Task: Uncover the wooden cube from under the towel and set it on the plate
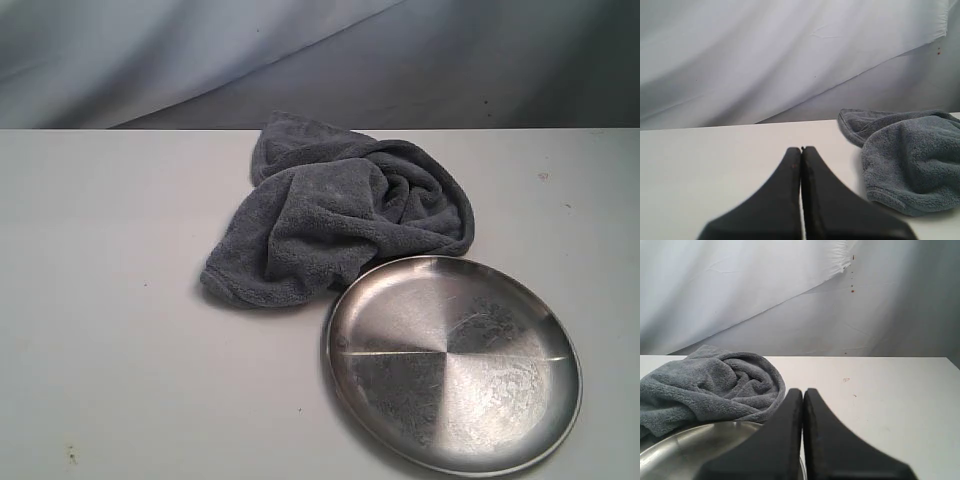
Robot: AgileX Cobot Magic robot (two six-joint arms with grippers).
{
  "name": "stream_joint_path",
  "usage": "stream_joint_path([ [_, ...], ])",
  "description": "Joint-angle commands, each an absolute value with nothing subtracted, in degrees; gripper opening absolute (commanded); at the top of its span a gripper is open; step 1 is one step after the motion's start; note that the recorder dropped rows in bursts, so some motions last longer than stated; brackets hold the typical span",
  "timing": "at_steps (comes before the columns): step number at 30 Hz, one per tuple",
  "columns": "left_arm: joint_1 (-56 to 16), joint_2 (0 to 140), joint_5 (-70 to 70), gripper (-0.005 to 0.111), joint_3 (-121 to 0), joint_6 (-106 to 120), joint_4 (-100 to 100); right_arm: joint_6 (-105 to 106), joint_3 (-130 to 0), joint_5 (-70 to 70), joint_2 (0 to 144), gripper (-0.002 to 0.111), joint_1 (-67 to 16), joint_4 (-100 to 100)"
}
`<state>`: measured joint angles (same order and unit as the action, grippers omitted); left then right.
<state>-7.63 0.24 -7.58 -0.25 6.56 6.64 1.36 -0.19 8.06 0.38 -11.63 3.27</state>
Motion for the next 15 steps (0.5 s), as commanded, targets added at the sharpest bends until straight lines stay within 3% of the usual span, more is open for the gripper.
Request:
stream_joint_path([
  [1, -7.91, 0.0, -7.56, 0.0, 0.0, 6.41, 6.74, 1.51, 0.0, 8.04, 0.0, 0.0, -11.32, 3.69],
  [15, -7.91, 0.0, -7.56, 0.0, 0.0, 6.41, 6.74, 0.0, 0.0, 4.27, 0.0, 0.0, -11.32, 7.39],
])
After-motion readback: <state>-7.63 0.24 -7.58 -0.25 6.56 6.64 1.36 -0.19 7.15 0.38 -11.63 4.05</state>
